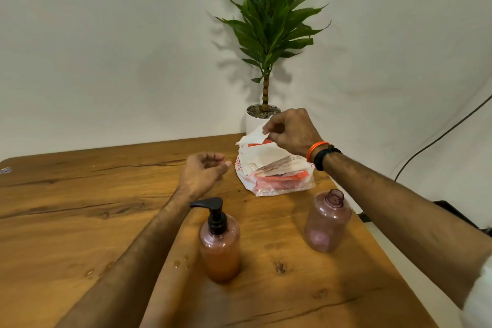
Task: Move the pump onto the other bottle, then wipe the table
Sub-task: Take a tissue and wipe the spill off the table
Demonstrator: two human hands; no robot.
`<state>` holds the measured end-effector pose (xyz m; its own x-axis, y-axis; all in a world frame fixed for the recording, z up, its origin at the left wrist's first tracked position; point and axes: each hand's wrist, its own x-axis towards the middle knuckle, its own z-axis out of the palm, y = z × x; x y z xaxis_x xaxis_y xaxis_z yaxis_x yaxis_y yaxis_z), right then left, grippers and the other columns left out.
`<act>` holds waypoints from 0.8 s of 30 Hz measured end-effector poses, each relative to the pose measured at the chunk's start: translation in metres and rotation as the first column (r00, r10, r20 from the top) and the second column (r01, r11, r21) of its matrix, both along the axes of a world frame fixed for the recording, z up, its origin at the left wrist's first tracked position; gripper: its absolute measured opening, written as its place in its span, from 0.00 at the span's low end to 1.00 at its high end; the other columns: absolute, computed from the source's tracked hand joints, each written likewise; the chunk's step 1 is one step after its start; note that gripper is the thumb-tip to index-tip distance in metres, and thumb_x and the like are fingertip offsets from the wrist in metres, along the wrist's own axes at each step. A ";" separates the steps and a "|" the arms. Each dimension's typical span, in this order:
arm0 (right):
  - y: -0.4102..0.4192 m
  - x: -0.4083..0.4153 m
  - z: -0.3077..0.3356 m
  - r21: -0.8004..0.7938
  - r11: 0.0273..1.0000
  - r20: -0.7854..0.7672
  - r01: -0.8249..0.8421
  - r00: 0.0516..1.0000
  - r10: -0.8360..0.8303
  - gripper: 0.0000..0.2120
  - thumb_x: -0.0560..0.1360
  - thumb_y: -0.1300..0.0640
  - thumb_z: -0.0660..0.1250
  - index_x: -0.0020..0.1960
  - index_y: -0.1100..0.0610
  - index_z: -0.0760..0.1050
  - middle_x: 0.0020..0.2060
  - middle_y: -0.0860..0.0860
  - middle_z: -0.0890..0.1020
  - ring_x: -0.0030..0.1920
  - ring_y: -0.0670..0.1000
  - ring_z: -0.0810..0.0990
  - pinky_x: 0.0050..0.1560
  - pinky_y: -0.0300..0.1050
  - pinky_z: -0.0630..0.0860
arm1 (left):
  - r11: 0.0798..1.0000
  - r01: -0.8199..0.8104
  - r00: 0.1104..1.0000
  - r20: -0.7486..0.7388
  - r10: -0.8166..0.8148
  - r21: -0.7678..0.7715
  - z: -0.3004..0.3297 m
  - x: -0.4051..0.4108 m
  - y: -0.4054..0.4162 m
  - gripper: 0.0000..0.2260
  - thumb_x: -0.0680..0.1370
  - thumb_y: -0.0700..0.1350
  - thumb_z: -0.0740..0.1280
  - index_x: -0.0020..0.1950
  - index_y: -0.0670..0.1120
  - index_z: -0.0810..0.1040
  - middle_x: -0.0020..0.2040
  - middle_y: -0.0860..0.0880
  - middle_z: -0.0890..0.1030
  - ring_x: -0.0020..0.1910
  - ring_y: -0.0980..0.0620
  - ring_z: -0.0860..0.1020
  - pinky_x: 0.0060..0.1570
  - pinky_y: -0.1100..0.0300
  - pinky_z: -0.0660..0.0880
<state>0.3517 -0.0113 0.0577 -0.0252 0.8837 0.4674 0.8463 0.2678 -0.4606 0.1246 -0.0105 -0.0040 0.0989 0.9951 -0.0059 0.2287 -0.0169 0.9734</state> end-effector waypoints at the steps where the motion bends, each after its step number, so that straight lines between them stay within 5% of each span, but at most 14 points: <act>1: -0.005 -0.004 0.004 0.012 0.999 -0.054 -0.029 0.998 0.030 0.07 0.69 0.66 0.74 0.45 0.58 0.85 0.45 0.51 0.86 0.45 0.47 0.84 0.54 0.39 0.80 | 1.000 -0.003 1.000 0.024 0.003 0.004 0.006 -0.002 -0.003 0.12 0.76 0.41 0.73 0.57 0.39 0.79 0.52 0.41 0.83 0.50 0.47 0.83 0.49 0.54 0.82; 6: -0.037 -0.031 0.025 0.046 0.979 -0.265 -0.200 0.942 0.205 0.09 0.69 0.70 0.72 0.44 0.59 0.85 0.47 0.50 0.86 0.48 0.43 0.83 0.49 0.34 0.80 | 0.999 -0.049 0.985 0.168 0.048 0.004 0.036 -0.015 -0.026 0.15 0.80 0.47 0.66 0.61 0.38 0.77 0.49 0.45 0.84 0.46 0.49 0.85 0.46 0.57 0.83; 14: -0.084 -0.078 0.048 0.165 0.921 -0.508 -0.353 0.770 0.386 0.07 0.74 0.67 0.69 0.49 0.63 0.84 0.49 0.53 0.86 0.53 0.46 0.83 0.54 0.42 0.80 | 0.994 -0.106 0.899 0.431 0.079 0.038 0.091 -0.059 -0.080 0.16 0.80 0.51 0.66 0.60 0.40 0.77 0.43 0.46 0.87 0.42 0.50 0.86 0.37 0.61 0.82; 20: -0.113 -0.126 0.060 0.118 0.872 -0.521 -0.474 0.718 0.461 0.07 0.69 0.62 0.77 0.46 0.58 0.85 0.47 0.48 0.86 0.49 0.45 0.85 0.52 0.45 0.81 | 0.965 -0.240 0.899 0.399 0.178 0.109 0.114 -0.103 -0.124 0.21 0.73 0.41 0.76 0.63 0.40 0.77 0.54 0.41 0.84 0.48 0.47 0.85 0.37 0.60 0.82; 24: -0.130 -0.159 0.055 0.119 0.895 -0.553 -0.430 0.720 0.420 0.16 0.67 0.58 0.79 0.54 0.51 0.83 0.54 0.44 0.83 0.44 0.44 0.85 0.47 0.46 0.83 | 0.949 -0.292 0.896 0.380 0.230 0.115 0.113 -0.131 -0.152 0.25 0.70 0.35 0.77 0.65 0.39 0.74 0.55 0.40 0.83 0.51 0.44 0.84 0.43 0.55 0.84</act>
<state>0.1931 -0.1411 0.1124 -0.1435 0.8512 0.5049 0.2434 0.5249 -0.8157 -0.0067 -0.1627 0.1092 -0.2000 0.9688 0.1463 -0.1162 -0.1717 0.9783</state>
